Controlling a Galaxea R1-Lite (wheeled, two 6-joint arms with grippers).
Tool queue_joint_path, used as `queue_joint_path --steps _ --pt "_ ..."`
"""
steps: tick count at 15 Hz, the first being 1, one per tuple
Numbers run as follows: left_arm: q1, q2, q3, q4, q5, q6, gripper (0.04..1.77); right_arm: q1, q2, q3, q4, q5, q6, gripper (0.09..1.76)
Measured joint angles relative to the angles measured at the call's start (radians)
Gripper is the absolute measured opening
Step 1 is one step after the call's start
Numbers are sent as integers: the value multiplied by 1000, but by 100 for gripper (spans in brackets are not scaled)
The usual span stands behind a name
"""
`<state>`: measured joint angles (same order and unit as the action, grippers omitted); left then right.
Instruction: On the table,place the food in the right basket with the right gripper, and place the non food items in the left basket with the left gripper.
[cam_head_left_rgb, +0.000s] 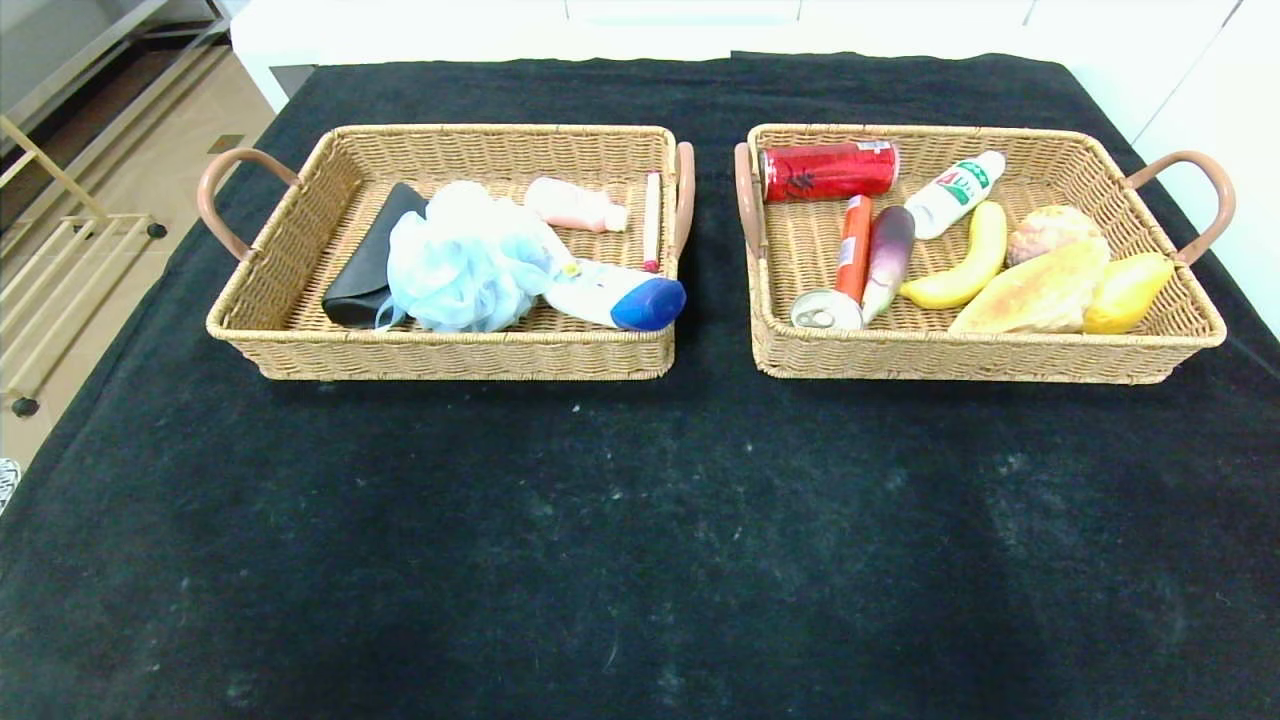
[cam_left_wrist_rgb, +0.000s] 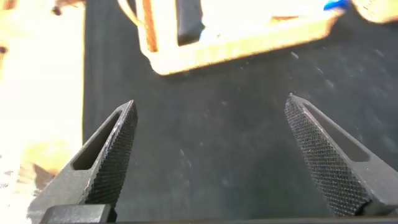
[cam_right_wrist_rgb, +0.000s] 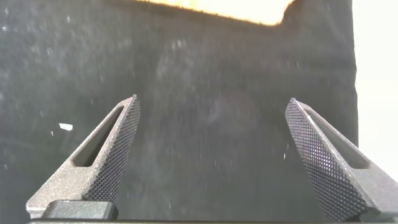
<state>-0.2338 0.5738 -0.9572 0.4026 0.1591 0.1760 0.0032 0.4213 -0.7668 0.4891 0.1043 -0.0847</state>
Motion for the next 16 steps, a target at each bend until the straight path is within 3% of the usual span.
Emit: queue_joint_path --steps 2,4,11,16 --pt "76 -54 -27 109 -129 -3 172 -25 -59 47 4 11 0 171" --pt "128 -105 -45 151 -210 -7 172 -37 -112 76 10 20 1 171" --pt "174 -235 -53 261 -226 -16 172 -36 -194 109 17 19 10 171" --pt "230 -324 7 273 -319 -17 172 -25 -230 144 17 14 10 171"
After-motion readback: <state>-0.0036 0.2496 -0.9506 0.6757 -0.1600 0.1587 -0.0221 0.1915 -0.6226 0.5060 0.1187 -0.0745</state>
